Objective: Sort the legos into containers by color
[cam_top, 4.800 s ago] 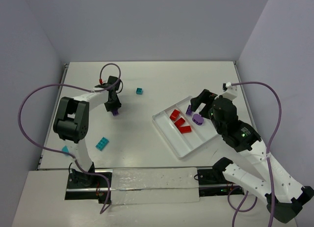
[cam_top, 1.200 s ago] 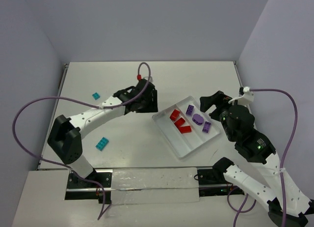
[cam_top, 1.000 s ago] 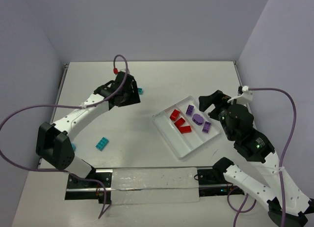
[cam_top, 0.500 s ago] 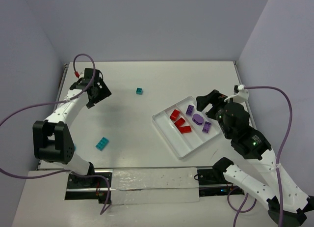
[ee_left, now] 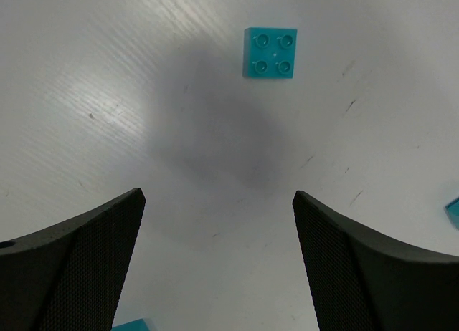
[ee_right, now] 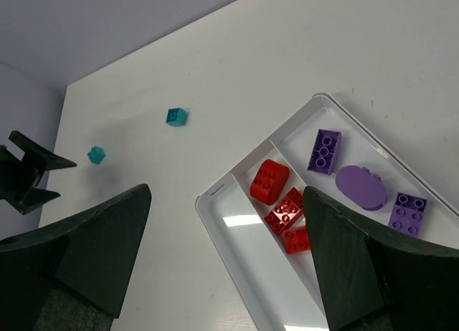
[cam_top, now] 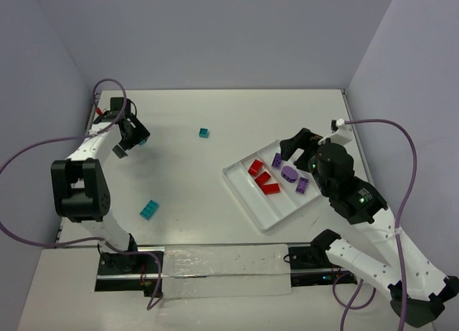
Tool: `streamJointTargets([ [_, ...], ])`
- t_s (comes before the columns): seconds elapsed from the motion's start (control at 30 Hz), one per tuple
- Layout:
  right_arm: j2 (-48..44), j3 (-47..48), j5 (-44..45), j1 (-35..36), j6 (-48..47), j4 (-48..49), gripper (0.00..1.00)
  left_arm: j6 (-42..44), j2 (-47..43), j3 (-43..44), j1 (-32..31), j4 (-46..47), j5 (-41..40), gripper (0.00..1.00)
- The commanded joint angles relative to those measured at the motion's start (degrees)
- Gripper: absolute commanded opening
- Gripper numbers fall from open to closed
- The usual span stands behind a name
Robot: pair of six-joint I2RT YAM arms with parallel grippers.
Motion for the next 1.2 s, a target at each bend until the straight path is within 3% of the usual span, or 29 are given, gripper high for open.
streamJointTargets([
  [0.0, 0.4, 0.1, 0.4, -0.1, -0.6, 3.5, 0.93, -0.9, 3.0, 5.0, 2.0, 1.6, 0.8, 0.93],
  [0.67, 2.2, 2.3, 1.1, -0.1, -1.1, 2.6, 0.93, -0.9, 17.0, 15.5, 2.6, 1.8, 3.8, 0.91],
  [1.17, 2.0, 2.7, 1.1, -0.1, -0.7, 1.8, 0.93, -1.5, 21.8, 18.1, 1.8, 2.1, 1.7, 0.76],
])
